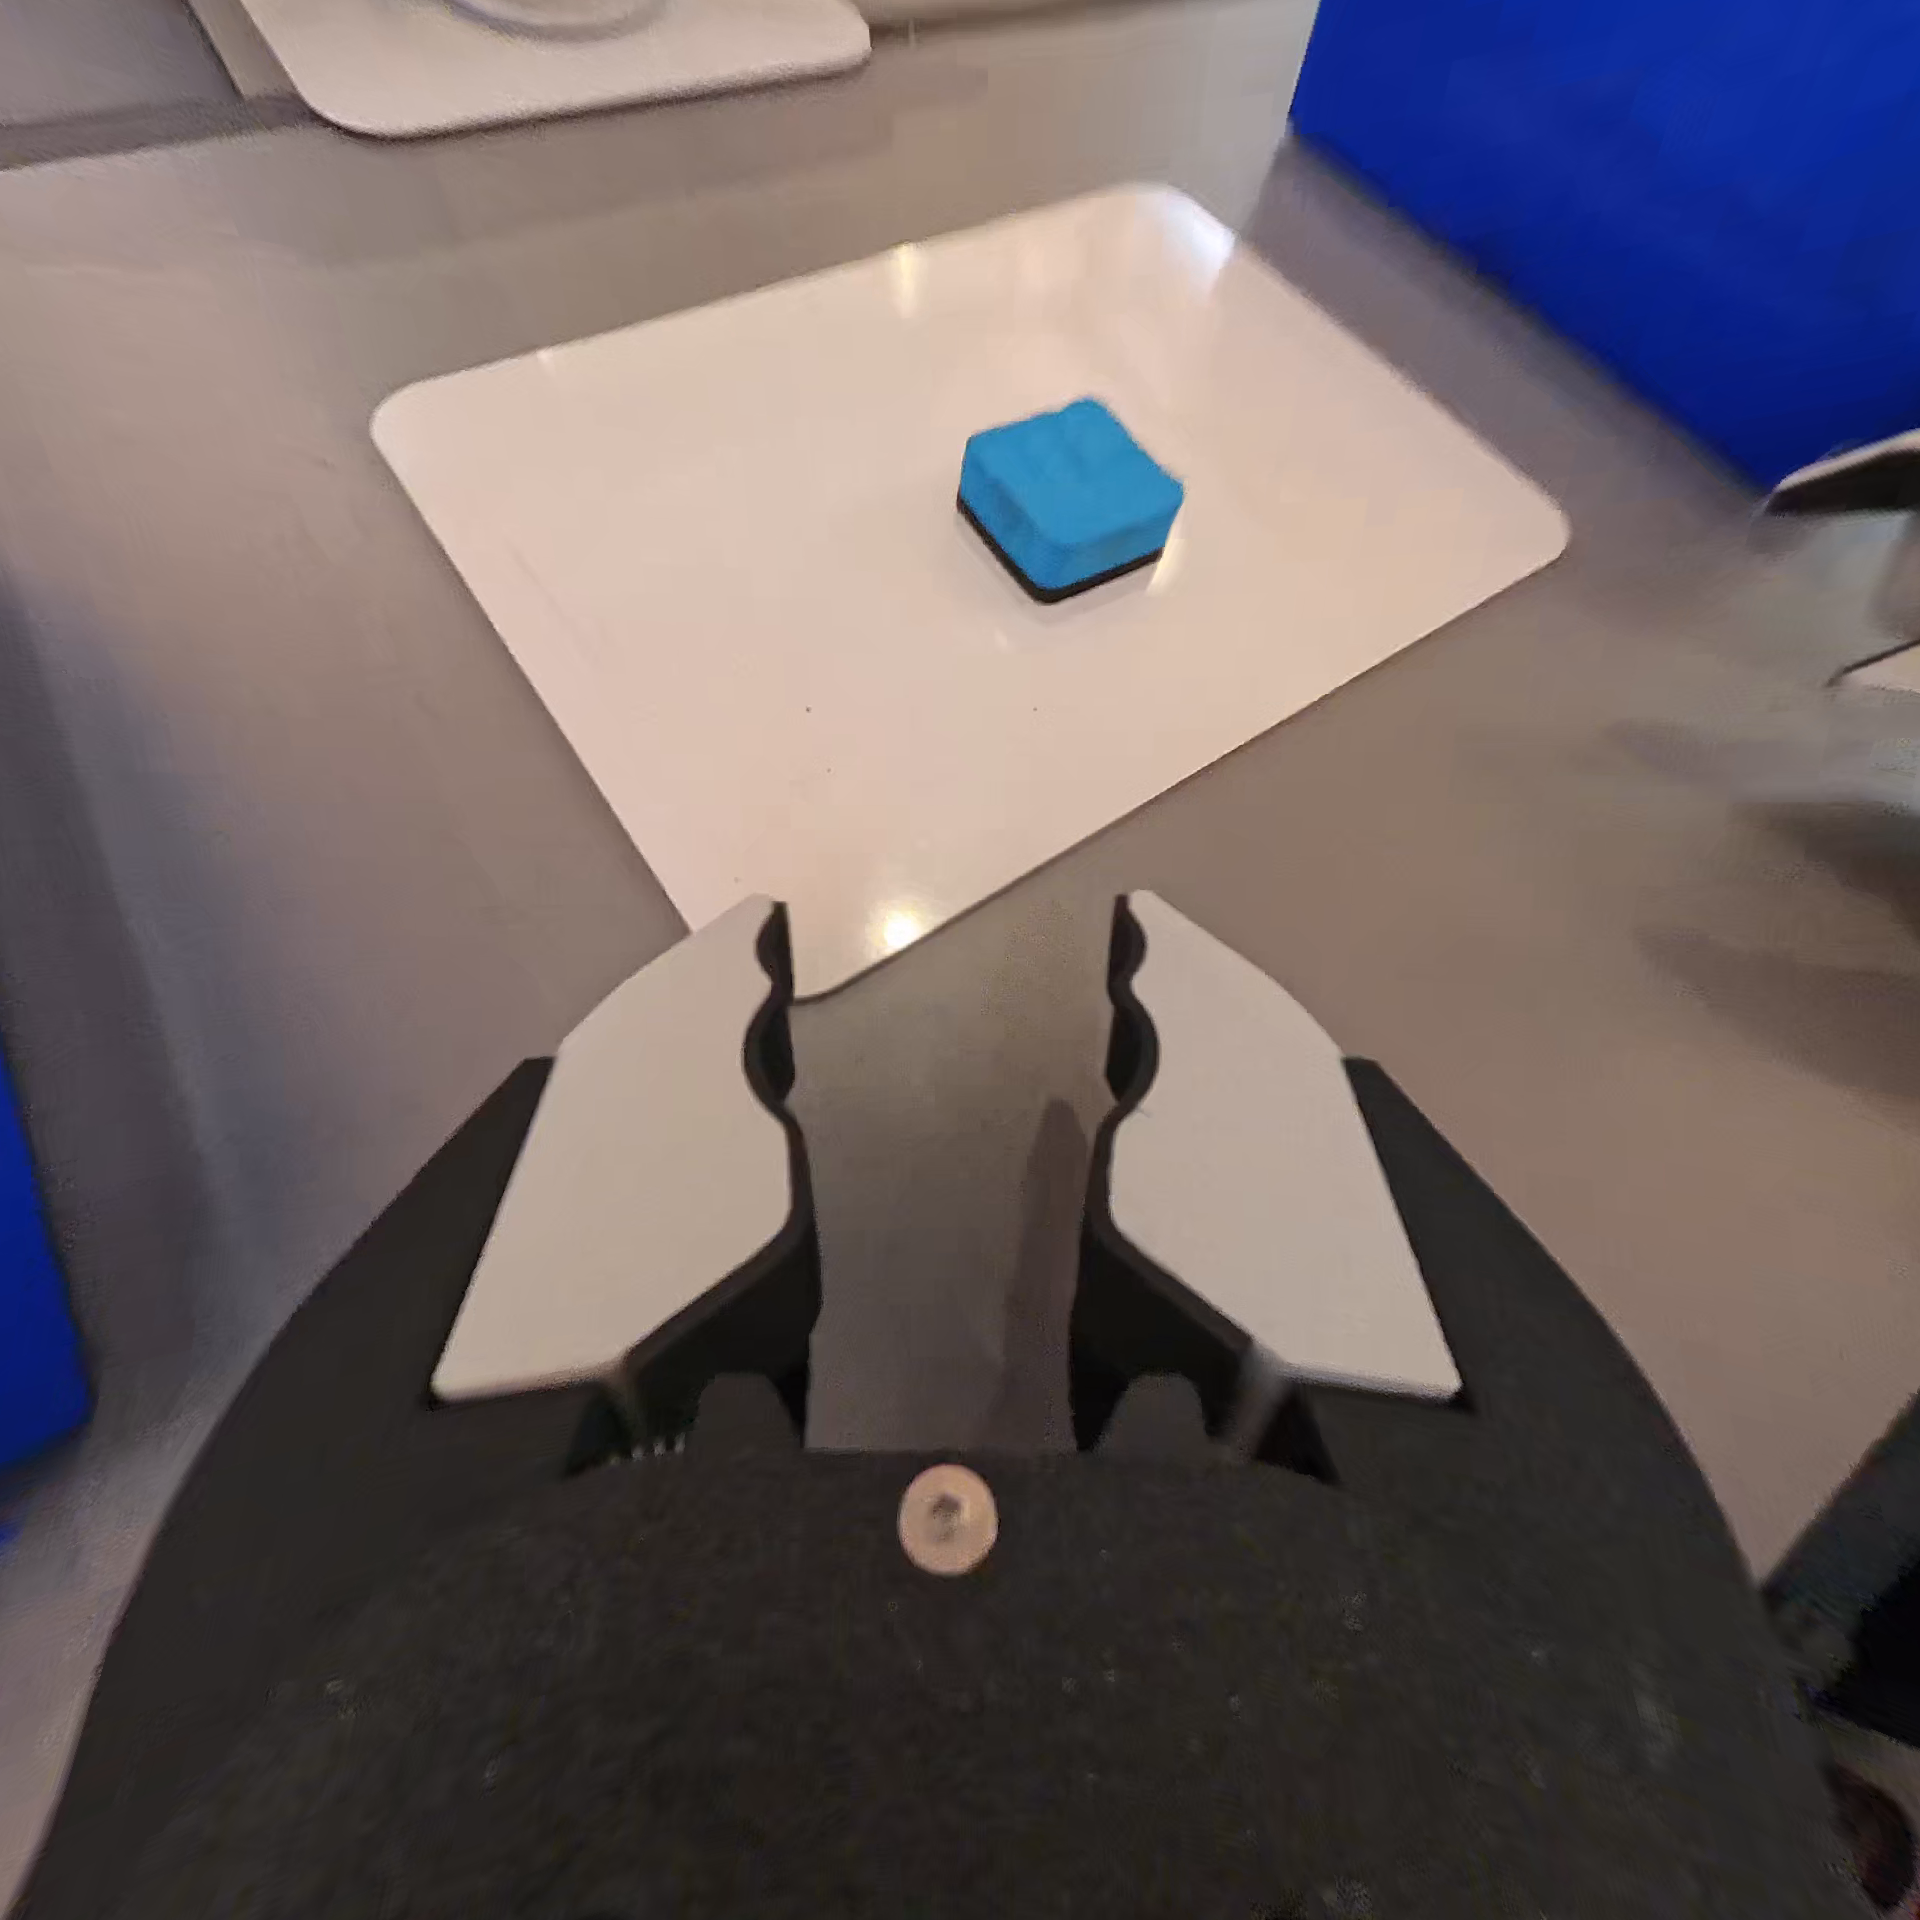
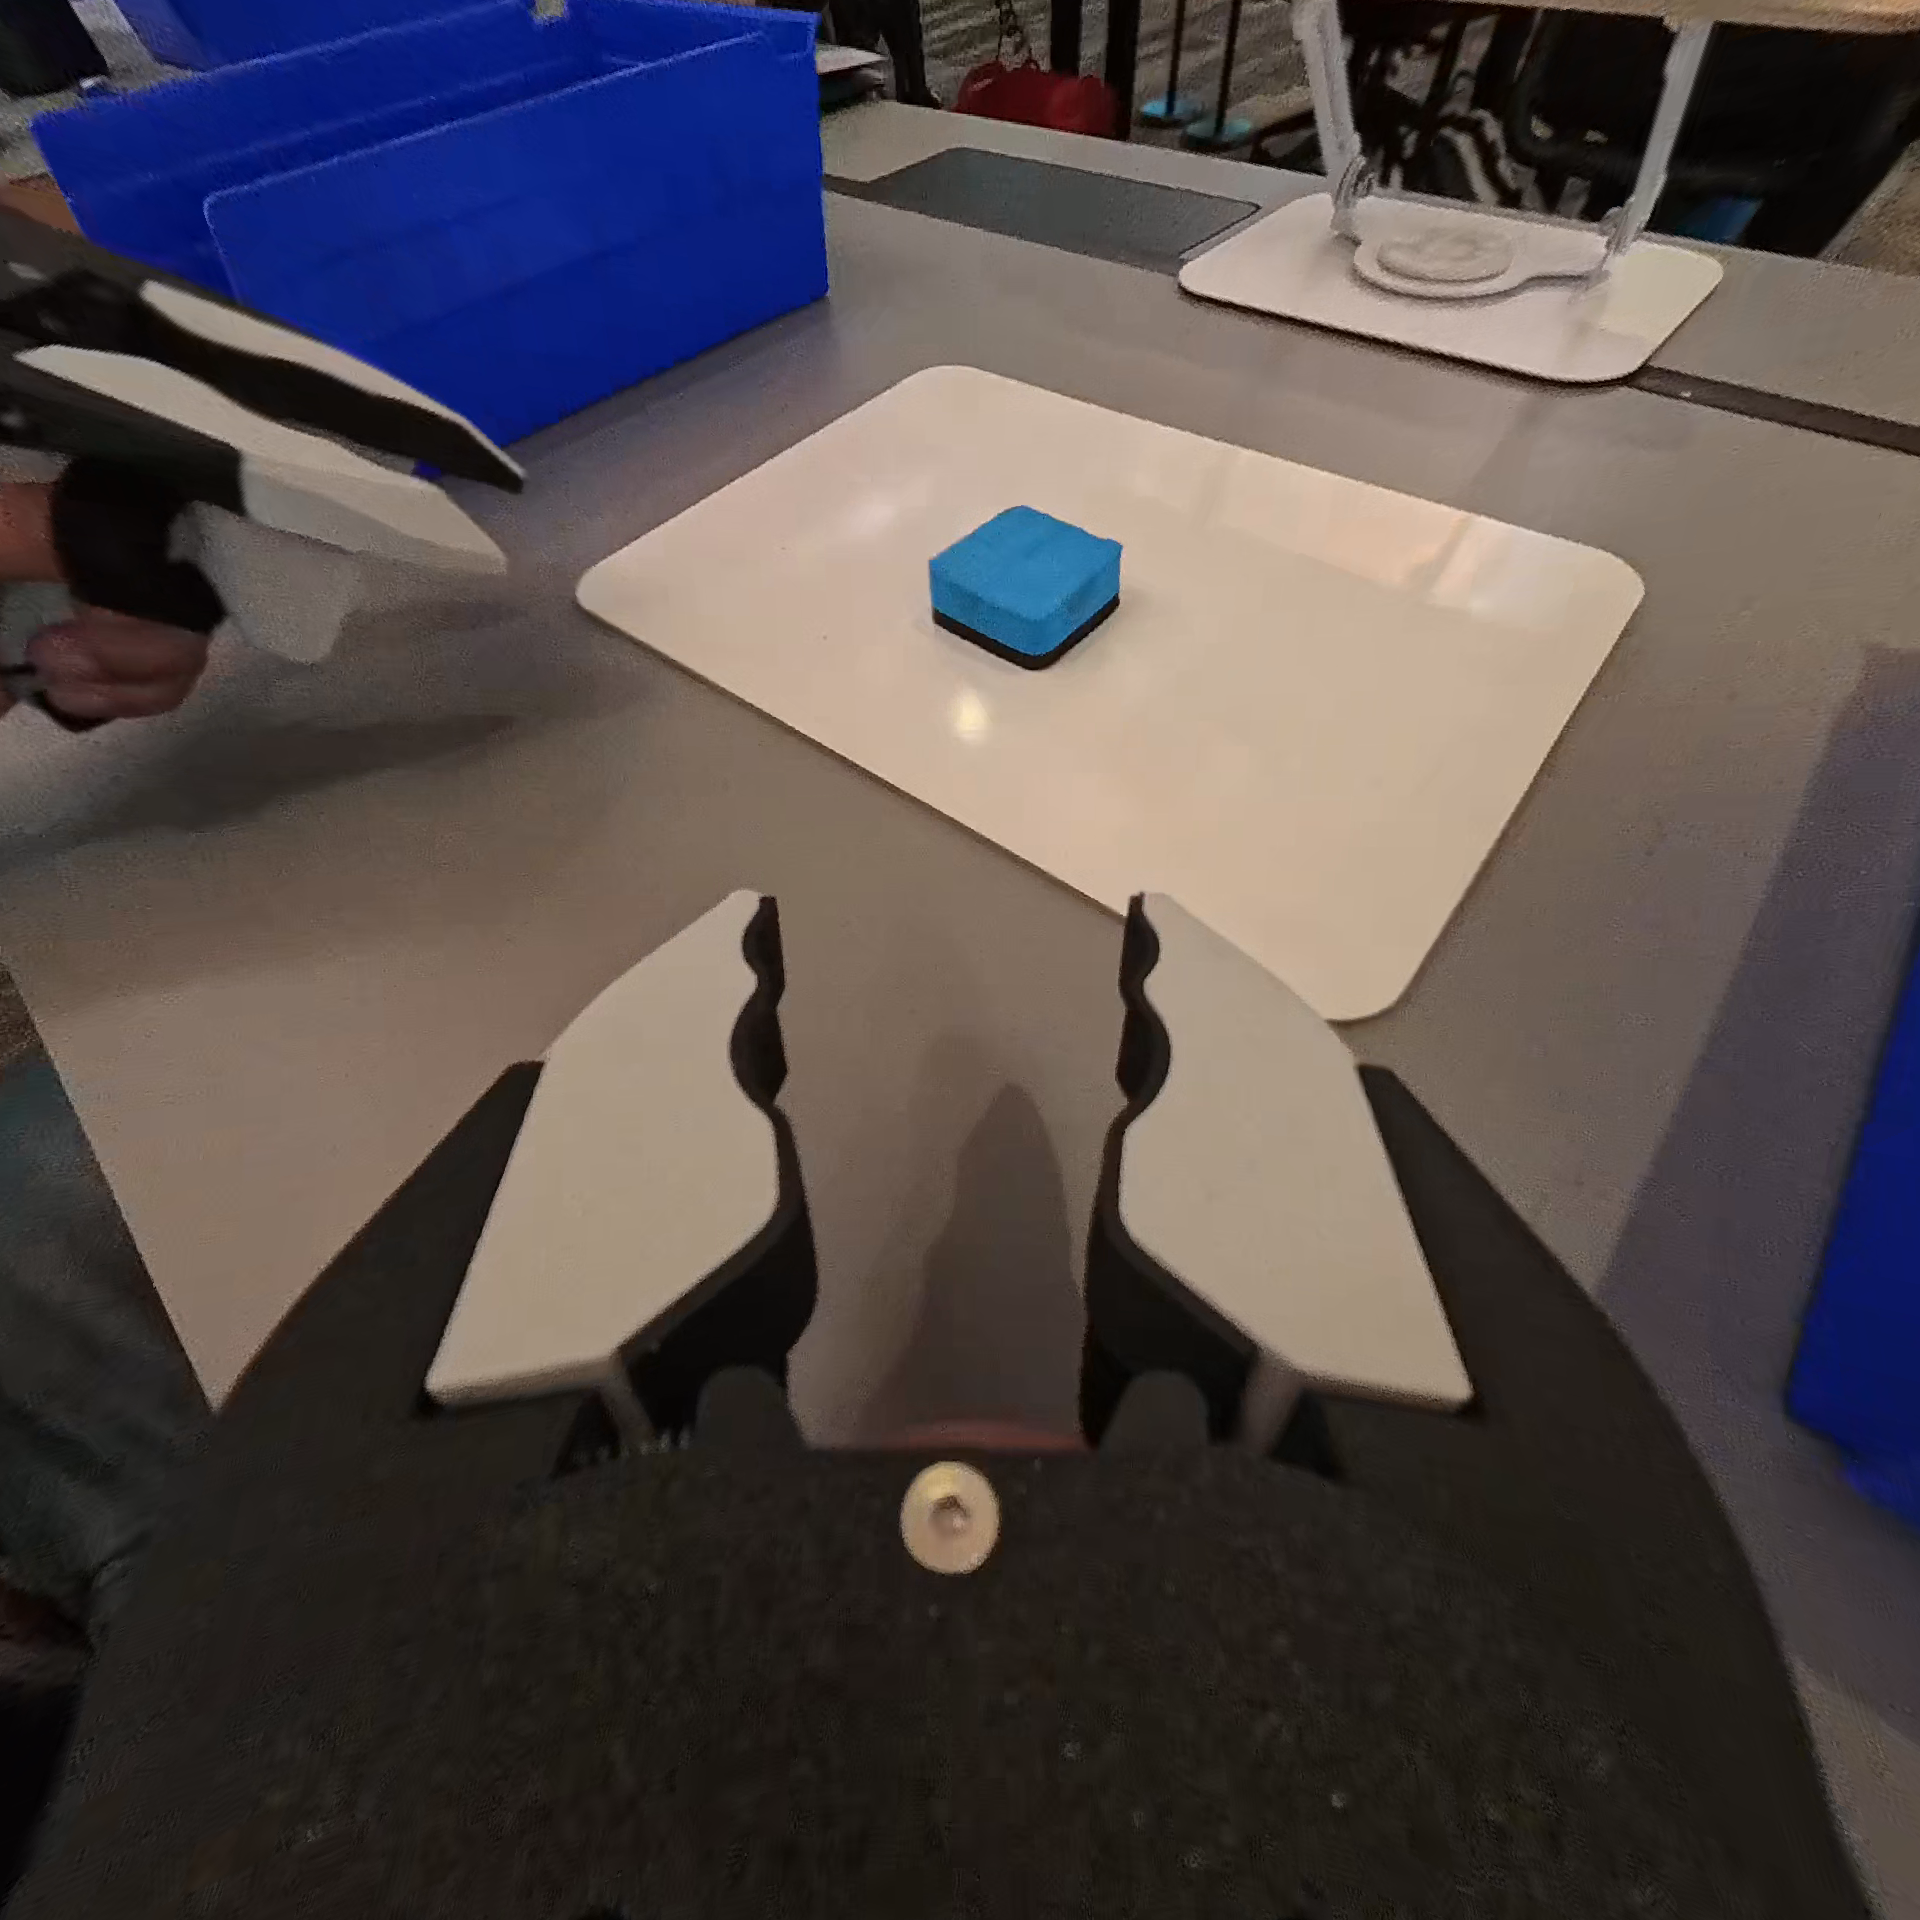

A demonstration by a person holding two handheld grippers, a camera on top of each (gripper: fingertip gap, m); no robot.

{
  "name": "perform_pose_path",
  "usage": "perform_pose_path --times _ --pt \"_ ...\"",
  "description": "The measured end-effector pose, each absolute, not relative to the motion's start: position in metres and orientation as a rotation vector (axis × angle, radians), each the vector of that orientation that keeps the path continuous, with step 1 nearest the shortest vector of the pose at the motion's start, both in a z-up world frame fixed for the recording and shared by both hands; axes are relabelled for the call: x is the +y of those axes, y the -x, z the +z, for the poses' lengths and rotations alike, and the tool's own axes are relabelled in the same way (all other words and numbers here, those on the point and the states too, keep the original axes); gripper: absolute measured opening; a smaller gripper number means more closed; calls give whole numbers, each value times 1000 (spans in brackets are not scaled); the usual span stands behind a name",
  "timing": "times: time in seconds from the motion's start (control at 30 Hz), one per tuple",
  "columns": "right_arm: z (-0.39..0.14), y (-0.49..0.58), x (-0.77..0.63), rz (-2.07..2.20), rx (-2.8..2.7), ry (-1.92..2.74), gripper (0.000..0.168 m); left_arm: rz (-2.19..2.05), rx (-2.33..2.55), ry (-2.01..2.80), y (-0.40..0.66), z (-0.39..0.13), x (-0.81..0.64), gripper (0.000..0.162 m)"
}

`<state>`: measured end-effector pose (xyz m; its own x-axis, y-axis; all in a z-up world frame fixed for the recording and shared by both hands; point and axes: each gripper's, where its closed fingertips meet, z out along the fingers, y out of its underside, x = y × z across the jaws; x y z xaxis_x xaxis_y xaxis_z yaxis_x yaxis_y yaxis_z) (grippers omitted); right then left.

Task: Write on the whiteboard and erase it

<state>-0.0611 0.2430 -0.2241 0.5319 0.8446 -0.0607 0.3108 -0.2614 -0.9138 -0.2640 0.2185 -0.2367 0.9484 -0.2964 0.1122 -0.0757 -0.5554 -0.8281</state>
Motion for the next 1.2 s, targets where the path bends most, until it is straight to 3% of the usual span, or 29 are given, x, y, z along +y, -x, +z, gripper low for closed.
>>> perform_pose_path --times 0.13,0.5,0.63,0.77,0.87,0.93,1.07,1.13,1.2 --pt "-224 49 255 700 -921 1823 61 -258 201 2081 271 -229 205 67" --pt "-227 61 246 826 -1057 1801 63 -297 243 2064 267 -231 203 60" --pt "-199 92 241 1025 -1231 1681 67 -306 264 2076 263 -234 197 60" --pt "-189 135 283 718 -1618 1623 69 -318 281 2060 261 -231 193 60" --pt "-206 166 317 473 -1892 1660 60 -305 306 2076 262 -236 193 60" --pt "-227 178 336 345 -2037 1713 70 -292 315 2083 265 -238 193 60" --pt "-256 192 348 280 -2220 1731 67 -315 314 2095 267 -240 190 60" --pt "-264 194 353 225 -2281 1730 54 -324 313 2100 268 -241 189 60" --pt "-271 194 353 211 -2311 1757 55 -330 316 2104 267 -242 187 60"
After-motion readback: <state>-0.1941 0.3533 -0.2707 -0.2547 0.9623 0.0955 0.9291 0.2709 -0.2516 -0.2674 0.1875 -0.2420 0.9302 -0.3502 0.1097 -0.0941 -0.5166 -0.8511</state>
